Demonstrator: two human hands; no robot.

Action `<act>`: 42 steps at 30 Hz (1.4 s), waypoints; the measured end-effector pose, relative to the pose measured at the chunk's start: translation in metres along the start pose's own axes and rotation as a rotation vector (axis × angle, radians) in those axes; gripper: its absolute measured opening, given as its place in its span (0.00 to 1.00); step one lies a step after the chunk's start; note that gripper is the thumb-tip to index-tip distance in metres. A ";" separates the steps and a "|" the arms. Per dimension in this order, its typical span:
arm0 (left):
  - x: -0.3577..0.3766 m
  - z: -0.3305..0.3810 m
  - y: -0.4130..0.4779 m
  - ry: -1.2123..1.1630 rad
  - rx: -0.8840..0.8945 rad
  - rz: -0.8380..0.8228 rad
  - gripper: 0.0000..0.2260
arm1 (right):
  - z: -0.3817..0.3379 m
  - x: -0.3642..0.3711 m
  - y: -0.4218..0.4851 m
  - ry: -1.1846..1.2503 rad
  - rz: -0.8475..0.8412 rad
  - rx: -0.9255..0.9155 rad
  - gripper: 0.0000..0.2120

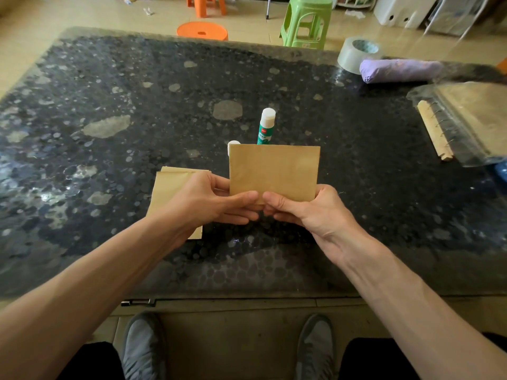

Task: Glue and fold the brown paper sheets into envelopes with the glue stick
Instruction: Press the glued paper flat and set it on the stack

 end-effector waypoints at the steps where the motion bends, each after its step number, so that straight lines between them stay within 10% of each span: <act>1: -0.001 0.000 0.000 -0.010 0.001 0.007 0.12 | 0.000 0.000 0.000 0.016 -0.006 0.011 0.16; 42: -0.015 0.001 0.000 -0.120 0.020 0.103 0.11 | -0.006 -0.006 -0.001 0.224 -0.021 0.034 0.17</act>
Point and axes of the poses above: each hand's wrist, its own y-axis towards the middle knuckle, its own x-axis out of the palm, z = x × y, the point moved 10 cm from there along y, towards the middle knuckle, and after that the axes turned 5 degrees about -x, right-handed, at the moved point
